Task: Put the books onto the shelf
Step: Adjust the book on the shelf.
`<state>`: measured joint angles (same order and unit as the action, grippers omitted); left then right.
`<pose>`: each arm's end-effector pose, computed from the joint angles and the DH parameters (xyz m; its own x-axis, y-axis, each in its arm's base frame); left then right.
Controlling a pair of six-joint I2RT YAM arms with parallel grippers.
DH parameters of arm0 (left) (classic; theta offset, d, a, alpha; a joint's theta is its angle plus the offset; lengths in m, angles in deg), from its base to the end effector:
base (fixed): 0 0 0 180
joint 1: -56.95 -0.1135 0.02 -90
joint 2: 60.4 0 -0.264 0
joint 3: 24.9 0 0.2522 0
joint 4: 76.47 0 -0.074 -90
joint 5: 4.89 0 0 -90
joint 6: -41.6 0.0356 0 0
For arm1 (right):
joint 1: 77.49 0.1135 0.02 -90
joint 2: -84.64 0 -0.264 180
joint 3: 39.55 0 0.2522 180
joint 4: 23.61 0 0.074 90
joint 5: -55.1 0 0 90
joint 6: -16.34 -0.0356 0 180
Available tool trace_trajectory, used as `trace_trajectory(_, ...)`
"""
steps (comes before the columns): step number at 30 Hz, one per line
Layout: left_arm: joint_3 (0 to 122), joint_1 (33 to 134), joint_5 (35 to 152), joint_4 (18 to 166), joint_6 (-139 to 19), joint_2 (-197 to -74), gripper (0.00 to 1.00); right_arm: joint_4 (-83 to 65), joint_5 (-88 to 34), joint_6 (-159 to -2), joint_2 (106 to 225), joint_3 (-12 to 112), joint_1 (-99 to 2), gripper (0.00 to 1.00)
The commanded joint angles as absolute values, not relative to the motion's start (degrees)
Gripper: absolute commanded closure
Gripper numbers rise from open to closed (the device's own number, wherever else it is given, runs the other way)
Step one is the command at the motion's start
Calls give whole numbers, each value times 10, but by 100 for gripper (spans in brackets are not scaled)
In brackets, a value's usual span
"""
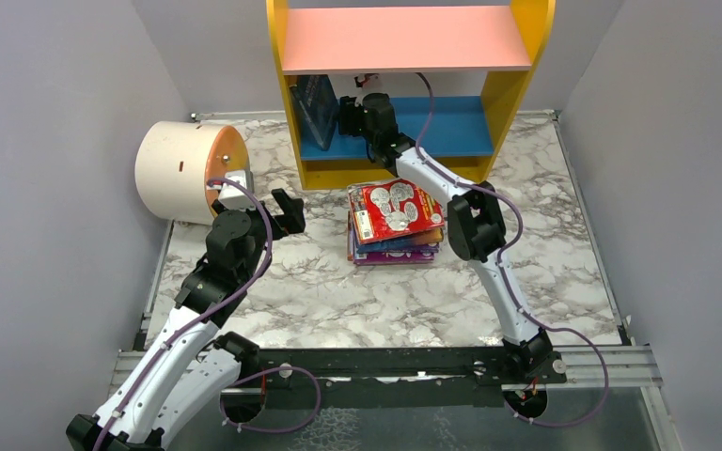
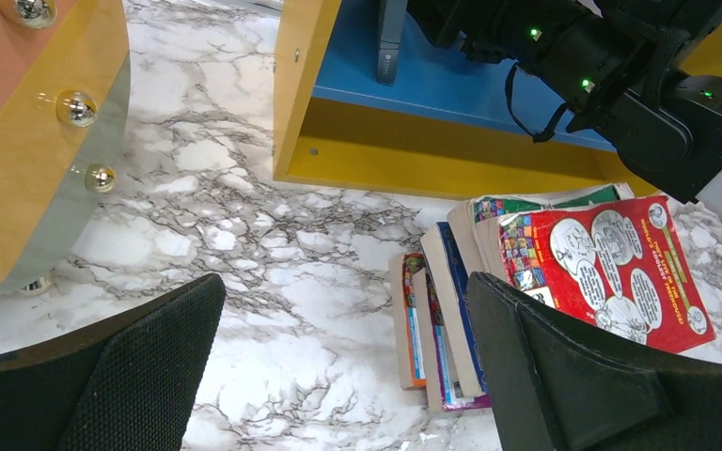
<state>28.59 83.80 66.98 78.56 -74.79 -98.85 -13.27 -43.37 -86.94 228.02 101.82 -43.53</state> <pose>0.1505 -0.0637 0.3245 -0.2071 -0.3686 -0.9062 0.0711 0.9182 -0.3898 0.4928 0.3256 0.2388 -0.2722 0.0906 -0.9580 -0.3808 0.9041 0.1937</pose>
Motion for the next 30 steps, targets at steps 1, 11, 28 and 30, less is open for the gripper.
trace_trajectory(1,298,838,654,790,-745,-979,1,-138,-407,-873,2302,1036,-434,45)
trace_trajectory(11,298,838,649,786,-743,-978,1,-145,-396,-868,2309,1046,-426,45)
trace_trajectory(28,300,838,645,787,-740,-979,1,-151,-386,-862,2319,1060,-416,45)
trace_trajectory(30,300,838,644,785,-740,-978,1,-151,-386,-862,2321,1062,-415,45)
